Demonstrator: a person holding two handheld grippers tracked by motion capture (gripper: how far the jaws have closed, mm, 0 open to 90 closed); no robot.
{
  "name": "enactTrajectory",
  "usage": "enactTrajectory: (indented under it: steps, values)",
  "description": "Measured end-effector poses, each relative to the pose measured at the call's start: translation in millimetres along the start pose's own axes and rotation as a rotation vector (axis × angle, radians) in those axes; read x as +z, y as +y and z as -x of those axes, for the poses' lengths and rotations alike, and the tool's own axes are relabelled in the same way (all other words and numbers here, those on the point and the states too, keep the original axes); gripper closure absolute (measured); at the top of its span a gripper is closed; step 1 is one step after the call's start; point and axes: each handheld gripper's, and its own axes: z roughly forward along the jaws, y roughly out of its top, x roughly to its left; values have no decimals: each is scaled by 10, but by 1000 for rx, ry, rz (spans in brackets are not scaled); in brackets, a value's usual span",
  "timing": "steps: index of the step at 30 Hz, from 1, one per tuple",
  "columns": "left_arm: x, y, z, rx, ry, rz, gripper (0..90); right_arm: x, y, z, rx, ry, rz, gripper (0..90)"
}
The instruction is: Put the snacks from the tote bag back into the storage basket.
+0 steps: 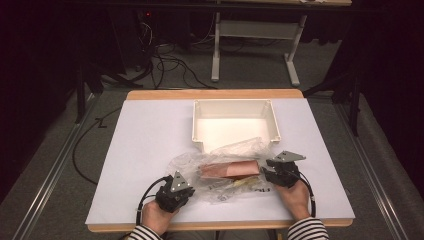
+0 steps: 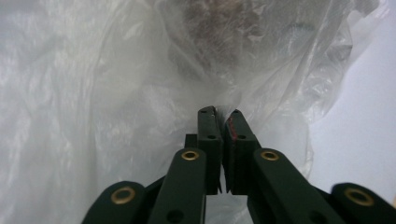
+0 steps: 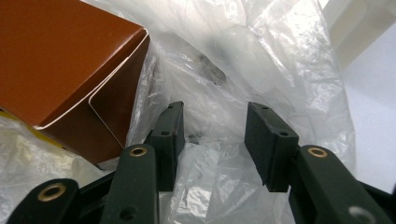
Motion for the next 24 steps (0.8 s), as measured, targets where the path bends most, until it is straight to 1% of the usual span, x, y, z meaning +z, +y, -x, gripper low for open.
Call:
enactTrajectory:
  steps: [1, 2, 3, 4, 5, 6, 7, 8, 10, 11, 12, 14, 15, 16, 17, 18, 19, 20, 21, 23, 24]
  values:
    - [-34, 2, 1, -18, 3, -1, 804, 0, 0, -1, 0, 0, 0, 580]
    - [-34, 2, 1, -18, 3, -1, 746, 0, 0, -1, 0, 0, 0, 580]
    - [-100, 33, 27, -22, 14, 17, 687, 0, 0, -1, -1, 0, 0, 580]
    - [-145, 59, 47, -17, 20, 31, 631, 0, 0, -1, 0, 0, 0, 580]
    - [-181, 91, 95, -48, 22, 69, 589, 0, 0, -2, -1, -1, 0, 580]
    - [-181, 91, 95, -48, 22, 69, 548, 0, -1, -3, 1, -1, 0, 579]
    - [-230, 127, 112, -43, 26, 87, 509, 0, 0, -2, -1, -1, 0, 579]
    - [-341, 219, 100, -10, 37, 109, 486, 0, 0, -2, -1, -1, 0, 579]
    - [-413, 318, 95, -14, 44, 145, 455, 0, -1, -4, 1, -2, 0, 580]
    - [-413, 318, 95, -14, 44, 145, 447, 0, -1, -4, 0, -2, 0, 580]
    - [-433, 371, 86, -15, 46, 159, 447, 0, -1, -4, 0, -2, 0, 580]
    - [-429, 485, 57, -17, 47, 169, 448, -1, -1, -5, 0, -3, 0, 580]
    - [-372, 592, 28, -9, 42, 166, 455, -1, -1, -5, 0, -3, 0, 580]
    - [-372, 592, 28, -9, 42, 166, 464, -1, -1, -5, 0, -3, 0, 580]
    - [-279, 677, -5, -15, 20, 162, 469, 0, -2, -9, 3, -4, 1, 580]
    - [-279, 677, -5, -15, 20, 162, 478, 0, -2, -9, 3, -4, 1, 580]
    - [-227, 711, -20, -19, 12, 157, 478, 0, -2, -9, 3, -4, 1, 580]
    - [-178, 739, -31, -22, 6, 153, 497, 0, -1, -6, -2, -5, 2, 580]
    - [-91, 776, -45, -18, 0, 142, 521, 0, -2, -8, 0, -5, 1, 580]
    - [-41, 784, -36, 8, -14, 133, 641, 0, -2, -8, -1, -5, 2, 579]
    - [-41, 784, -36, 8, -14, 133, 695, 0, -2, -8, -1, -5, 2, 579]
